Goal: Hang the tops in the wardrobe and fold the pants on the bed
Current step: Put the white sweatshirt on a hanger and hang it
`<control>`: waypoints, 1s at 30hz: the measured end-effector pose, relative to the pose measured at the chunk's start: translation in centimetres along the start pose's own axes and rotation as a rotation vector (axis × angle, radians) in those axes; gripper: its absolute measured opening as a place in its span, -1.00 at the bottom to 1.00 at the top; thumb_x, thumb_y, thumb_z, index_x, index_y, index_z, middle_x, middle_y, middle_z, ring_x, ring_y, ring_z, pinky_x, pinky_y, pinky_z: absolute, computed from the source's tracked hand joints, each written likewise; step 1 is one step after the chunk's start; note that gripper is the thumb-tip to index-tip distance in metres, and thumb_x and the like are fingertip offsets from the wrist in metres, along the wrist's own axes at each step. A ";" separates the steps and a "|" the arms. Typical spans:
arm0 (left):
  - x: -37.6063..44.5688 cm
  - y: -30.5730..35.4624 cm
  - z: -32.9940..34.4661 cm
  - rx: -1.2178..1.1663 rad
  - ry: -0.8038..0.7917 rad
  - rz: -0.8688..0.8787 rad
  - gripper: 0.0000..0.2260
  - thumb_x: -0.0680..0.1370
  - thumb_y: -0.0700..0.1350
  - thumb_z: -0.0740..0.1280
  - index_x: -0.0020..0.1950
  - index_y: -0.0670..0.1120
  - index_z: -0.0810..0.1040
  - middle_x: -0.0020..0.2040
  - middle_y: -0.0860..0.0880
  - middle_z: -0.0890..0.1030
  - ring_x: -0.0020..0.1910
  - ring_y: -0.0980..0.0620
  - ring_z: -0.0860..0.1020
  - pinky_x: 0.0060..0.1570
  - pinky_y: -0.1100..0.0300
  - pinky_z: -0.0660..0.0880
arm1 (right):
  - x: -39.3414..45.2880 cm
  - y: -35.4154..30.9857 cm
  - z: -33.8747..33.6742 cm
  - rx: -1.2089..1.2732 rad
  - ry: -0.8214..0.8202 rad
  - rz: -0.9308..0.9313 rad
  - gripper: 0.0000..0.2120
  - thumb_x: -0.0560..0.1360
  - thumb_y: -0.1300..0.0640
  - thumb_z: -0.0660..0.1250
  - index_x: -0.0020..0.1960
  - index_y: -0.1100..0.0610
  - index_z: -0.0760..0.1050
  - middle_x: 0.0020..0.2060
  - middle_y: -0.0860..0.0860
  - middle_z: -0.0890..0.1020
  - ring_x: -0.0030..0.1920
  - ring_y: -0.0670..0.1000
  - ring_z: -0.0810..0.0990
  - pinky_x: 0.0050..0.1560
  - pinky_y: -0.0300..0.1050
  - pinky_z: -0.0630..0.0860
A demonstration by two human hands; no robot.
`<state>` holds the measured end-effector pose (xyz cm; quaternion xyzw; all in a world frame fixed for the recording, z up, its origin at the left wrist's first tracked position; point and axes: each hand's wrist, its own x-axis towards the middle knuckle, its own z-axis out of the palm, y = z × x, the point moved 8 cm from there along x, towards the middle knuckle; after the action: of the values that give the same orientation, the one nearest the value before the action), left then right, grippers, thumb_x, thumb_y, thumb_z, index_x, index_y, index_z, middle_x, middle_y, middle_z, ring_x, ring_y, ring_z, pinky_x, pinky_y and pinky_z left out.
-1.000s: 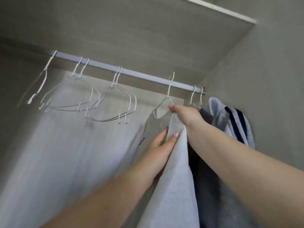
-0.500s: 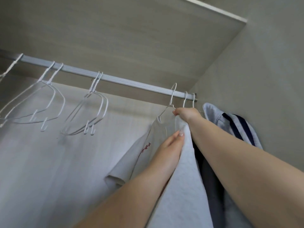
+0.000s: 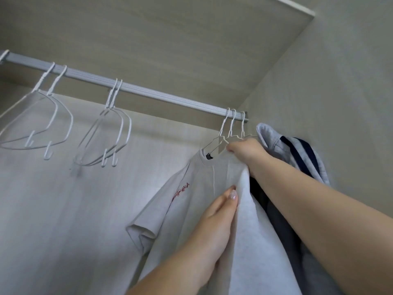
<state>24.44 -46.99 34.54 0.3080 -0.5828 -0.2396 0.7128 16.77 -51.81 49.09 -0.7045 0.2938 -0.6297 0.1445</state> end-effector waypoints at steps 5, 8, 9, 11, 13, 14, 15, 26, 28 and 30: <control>-1.9 -0.2 -2.8 0.063 0.032 -0.004 -0.74 0.63 0.02 0.18 0.31 0.15 0.47 0.29 0.17 0.49 0.28 0.16 0.45 0.27 0.27 0.36 | -4.2 -4.4 1.1 -0.793 0.120 -0.537 -0.66 0.48 0.07 0.27 0.23 0.10 0.51 0.10 0.09 0.52 0.15 0.15 0.47 0.04 -0.04 0.43; -3.6 -0.8 -4.2 0.008 0.014 -0.024 -0.75 0.50 0.11 0.35 0.18 0.26 0.56 0.13 0.26 0.61 0.14 0.26 0.54 0.19 0.27 0.43 | -9.1 -5.3 4.0 -0.939 0.068 -0.845 -0.66 0.50 0.12 0.23 0.27 0.00 0.49 0.15 0.02 0.54 0.16 0.11 0.50 0.04 -0.03 0.45; -4.3 -1.0 -4.7 -0.017 0.010 -0.010 -0.69 0.49 0.10 0.38 0.23 0.22 0.55 0.13 0.21 0.63 0.15 0.23 0.56 0.24 0.20 0.43 | -10.1 -4.9 4.6 -0.866 0.003 -0.855 -0.66 0.51 0.18 0.20 0.25 0.00 0.51 0.12 0.01 0.56 0.13 0.09 0.53 0.01 -0.03 0.48; -5.3 -1.4 -5.6 -0.028 0.028 -0.017 -0.62 0.47 0.07 0.42 0.29 0.15 0.52 0.14 0.12 0.64 0.19 0.15 0.56 0.32 0.08 0.39 | -11.7 -3.9 5.4 -0.630 -0.094 -0.774 -0.67 0.52 0.26 0.19 0.22 0.03 0.54 0.07 0.03 0.58 0.07 0.06 0.56 0.03 -0.02 0.49; -6.6 -2.1 -6.8 -0.070 0.085 -0.046 -0.65 0.49 0.00 0.42 0.28 0.10 0.53 0.12 0.01 0.66 0.18 0.05 0.58 0.33 0.01 0.39 | -13.0 -2.7 5.2 -0.336 -0.124 -0.622 -0.70 0.51 0.28 0.22 0.17 0.05 0.57 0.00 0.00 0.62 -0.01 0.01 0.60 0.06 -0.09 0.48; -7.5 -2.5 -7.5 -0.089 0.124 -0.068 -0.68 0.51 -0.05 0.40 0.26 0.08 0.53 0.10 -0.03 0.67 0.16 0.01 0.60 0.31 0.01 0.42 | -13.9 -1.8 5.1 -0.175 -0.143 -0.531 -0.71 0.51 0.29 0.24 0.15 0.05 0.58 -0.05 -0.04 0.62 -0.05 -0.02 0.61 0.05 -0.12 0.49; -8.6 -2.8 -8.1 -0.096 0.145 -0.086 -0.71 0.52 -0.08 0.37 0.25 0.06 0.53 0.09 -0.04 0.67 0.12 0.01 0.61 0.25 0.04 0.47 | -15.0 -0.9 5.3 -0.021 -0.166 -0.446 -0.71 0.50 0.30 0.25 0.13 0.04 0.58 -0.09 -0.08 0.61 -0.06 -0.03 0.62 0.05 -0.10 0.51; -28.4 -4.6 -13.6 0.152 0.518 -0.246 -0.80 0.60 -0.01 0.25 0.21 0.07 0.51 0.04 0.05 0.68 0.02 0.09 0.64 0.06 0.13 0.54 | -35.9 4.0 7.5 0.780 -0.490 0.044 -0.64 0.51 0.35 0.29 -0.05 -0.13 0.57 -0.09 -0.10 0.63 -0.09 -0.15 0.65 -0.07 -0.17 0.61; -33.1 -4.9 -13.6 0.154 0.597 -0.271 -0.82 0.59 -0.01 0.28 0.18 0.09 0.53 0.02 0.06 0.68 0.01 0.09 0.65 0.05 0.13 0.54 | -39.2 4.6 6.8 0.879 -0.532 0.120 -0.67 0.51 0.33 0.30 -0.05 -0.12 0.57 -0.10 -0.11 0.61 -0.14 -0.22 0.63 -0.14 -0.27 0.58; -39.4 -5.2 -13.1 0.177 0.699 -0.301 -0.81 0.58 0.00 0.30 0.18 0.09 0.54 0.03 0.07 0.69 0.02 0.10 0.65 0.00 0.18 0.54 | -43.5 5.5 5.7 0.955 -0.599 0.218 -0.68 0.51 0.30 0.32 -0.07 -0.14 0.60 -0.13 -0.14 0.63 -0.09 -0.20 0.64 -0.16 -0.31 0.56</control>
<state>29.25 -20.91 2.22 0.5133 -0.2716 -0.1709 0.7960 19.51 -31.13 10.11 -0.6744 -0.0064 -0.4469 0.5877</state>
